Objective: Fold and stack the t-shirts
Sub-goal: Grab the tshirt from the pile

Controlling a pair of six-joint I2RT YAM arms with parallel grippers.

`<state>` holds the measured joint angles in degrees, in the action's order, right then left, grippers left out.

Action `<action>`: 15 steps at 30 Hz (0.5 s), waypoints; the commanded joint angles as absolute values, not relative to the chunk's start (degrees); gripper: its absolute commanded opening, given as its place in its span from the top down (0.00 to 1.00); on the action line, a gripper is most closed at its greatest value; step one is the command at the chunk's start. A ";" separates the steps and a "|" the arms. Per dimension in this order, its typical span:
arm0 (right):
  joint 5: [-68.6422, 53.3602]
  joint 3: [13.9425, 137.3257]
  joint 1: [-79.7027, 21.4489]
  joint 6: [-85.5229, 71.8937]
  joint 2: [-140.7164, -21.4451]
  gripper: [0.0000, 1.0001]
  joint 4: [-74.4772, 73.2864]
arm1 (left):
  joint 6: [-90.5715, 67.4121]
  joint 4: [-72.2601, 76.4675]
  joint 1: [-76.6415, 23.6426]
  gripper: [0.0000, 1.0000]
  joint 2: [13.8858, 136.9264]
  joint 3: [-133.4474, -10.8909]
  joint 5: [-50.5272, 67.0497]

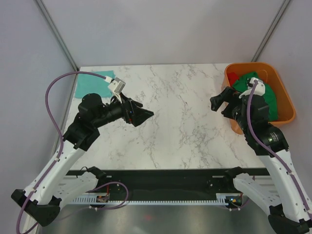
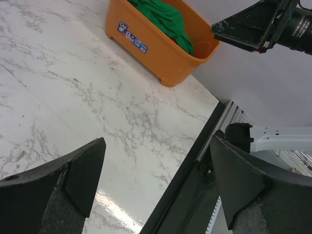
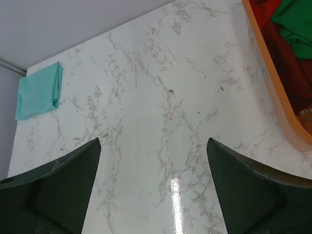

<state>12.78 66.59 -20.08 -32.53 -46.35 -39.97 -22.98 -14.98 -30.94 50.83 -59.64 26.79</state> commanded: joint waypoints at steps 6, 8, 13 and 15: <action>29.59 83.10 -19.87 -28.75 -61.24 0.02 -43.67 | -18.37 -18.46 -30.76 0.05 49.22 -59.06 24.69; 36.46 88.22 -18.20 -24.11 -68.94 0.02 -44.56 | -18.02 -18.63 -30.76 0.05 49.04 -58.62 25.57; 41.31 101.59 -2.40 -21.53 -81.46 0.02 -47.90 | -17.58 -19.25 -30.76 0.05 48.25 -57.39 26.10; 37.98 102.65 4.96 -21.09 -85.77 0.04 -47.73 | -17.75 -19.16 -30.76 0.05 48.08 -57.39 26.36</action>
<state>34.83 100.09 -3.05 -24.01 -82.26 -44.80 -20.05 -18.76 -30.87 48.97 -57.65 25.61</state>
